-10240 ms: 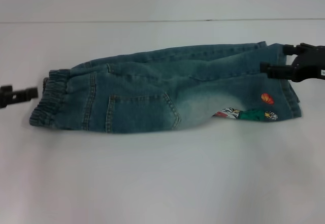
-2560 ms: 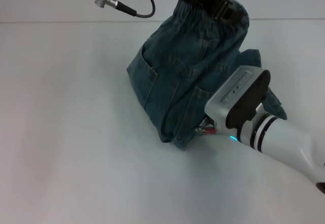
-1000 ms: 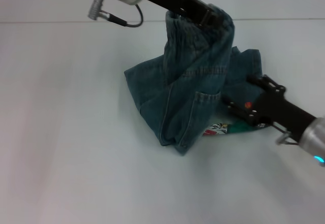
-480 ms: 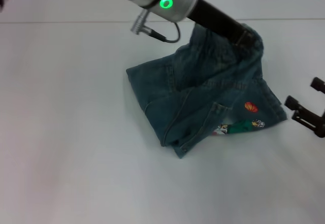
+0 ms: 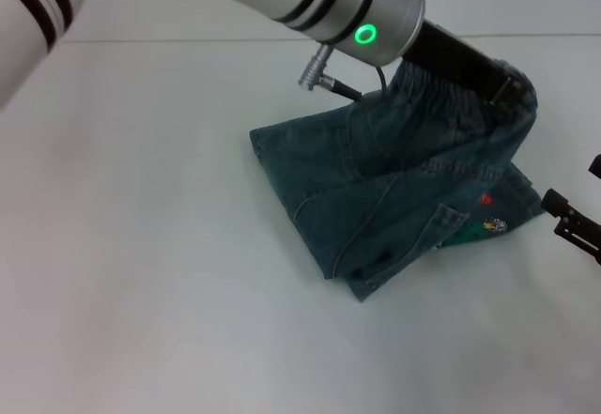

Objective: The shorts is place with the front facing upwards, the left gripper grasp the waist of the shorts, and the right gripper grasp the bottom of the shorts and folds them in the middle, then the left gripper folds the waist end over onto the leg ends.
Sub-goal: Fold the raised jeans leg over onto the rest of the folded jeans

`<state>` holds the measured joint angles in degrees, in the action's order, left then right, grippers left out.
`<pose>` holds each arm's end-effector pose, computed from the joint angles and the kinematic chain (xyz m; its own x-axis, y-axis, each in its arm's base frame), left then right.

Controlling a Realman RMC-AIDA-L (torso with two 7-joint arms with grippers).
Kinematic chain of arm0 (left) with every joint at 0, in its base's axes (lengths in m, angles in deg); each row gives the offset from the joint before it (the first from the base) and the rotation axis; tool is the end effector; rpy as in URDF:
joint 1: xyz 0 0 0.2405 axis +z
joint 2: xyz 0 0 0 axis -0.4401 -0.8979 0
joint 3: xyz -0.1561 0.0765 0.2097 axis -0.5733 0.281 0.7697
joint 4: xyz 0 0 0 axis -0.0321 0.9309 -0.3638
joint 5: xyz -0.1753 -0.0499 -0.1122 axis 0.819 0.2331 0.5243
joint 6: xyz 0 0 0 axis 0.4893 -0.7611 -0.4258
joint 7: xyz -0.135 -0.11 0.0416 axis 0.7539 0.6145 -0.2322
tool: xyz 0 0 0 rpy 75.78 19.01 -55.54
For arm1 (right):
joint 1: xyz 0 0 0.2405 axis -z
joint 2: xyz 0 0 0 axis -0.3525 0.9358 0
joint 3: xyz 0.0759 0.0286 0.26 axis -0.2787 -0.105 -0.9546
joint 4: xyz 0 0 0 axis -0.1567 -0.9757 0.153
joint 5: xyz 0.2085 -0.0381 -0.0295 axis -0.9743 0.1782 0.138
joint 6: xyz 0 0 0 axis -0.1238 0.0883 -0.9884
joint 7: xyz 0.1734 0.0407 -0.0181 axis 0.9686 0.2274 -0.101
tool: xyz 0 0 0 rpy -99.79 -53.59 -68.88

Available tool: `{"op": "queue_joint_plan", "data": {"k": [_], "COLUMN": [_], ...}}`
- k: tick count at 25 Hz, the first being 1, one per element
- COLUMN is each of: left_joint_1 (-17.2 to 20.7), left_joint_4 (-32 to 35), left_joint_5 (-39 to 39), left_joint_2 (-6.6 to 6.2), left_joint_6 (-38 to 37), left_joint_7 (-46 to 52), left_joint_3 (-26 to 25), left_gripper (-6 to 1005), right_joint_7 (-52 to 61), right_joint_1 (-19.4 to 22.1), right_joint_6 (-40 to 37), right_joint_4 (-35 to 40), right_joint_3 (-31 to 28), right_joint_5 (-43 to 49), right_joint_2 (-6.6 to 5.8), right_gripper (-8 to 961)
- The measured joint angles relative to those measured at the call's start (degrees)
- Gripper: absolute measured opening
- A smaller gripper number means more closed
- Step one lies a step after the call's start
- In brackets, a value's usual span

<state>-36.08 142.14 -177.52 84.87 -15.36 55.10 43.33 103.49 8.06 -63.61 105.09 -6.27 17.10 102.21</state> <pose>0.0031 0.4202 -0.1345 0.8960 0.4055 0.1812 0.4281 -0.8971 -0.1092 0.3647 0.2776 -0.0071 0.7050 -0.0775 -0.7050 -0.6164 -0.5585 -0.5551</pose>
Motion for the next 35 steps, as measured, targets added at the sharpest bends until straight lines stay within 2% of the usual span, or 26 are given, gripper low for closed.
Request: {"op": "queue_joint_plan", "data": {"k": [8,12,18,21,27,32,35], "left_joint_1": [1.31,2.24,2.25,2.42,2.59,2.61,2.60], "left_joint_4": [-1.73,-2.15,-2.38,-2.54,-2.49,-2.61,-2.38], "left_joint_5": [4.56,8.22,9.28,9.33,9.05,8.98,8.66], "left_joint_2": [-0.01,-0.03,-0.09,-0.10,-0.14,-0.04,-0.11], "left_joint_6": [4.22,7.01,7.19,7.59,9.54,12.10,12.88], "left_joint_7": [-1.99,-3.88,-4.65,-5.04,-6.52,-8.75,-8.82], "left_joint_3": [2.27,3.02,2.98,2.85,3.00,6.67,8.45], "left_gripper": [54,137,261,478,720,891,889], "right_joint_7": [0.15,0.15,0.14,0.15,0.13,0.08,0.11], "right_joint_1": [0.04,-0.09,0.13,0.09,0.11,0.01,-0.01], "right_joint_6": [-0.31,-0.35,-0.86,-0.86,-0.82,-0.76,-0.80], "right_joint_4": [-0.10,-0.34,-0.53,-0.65,-1.04,-1.34,-1.35], "right_joint_3": [0.25,0.45,0.62,0.65,0.65,0.54,0.37], "right_joint_5": [0.06,0.08,0.08,0.07,0.06,0.06,0.06], "right_joint_2": [0.00,0.07,0.20,0.21,0.29,0.27,0.26], "right_gripper": [881,881,881,881,882,882,882]}}
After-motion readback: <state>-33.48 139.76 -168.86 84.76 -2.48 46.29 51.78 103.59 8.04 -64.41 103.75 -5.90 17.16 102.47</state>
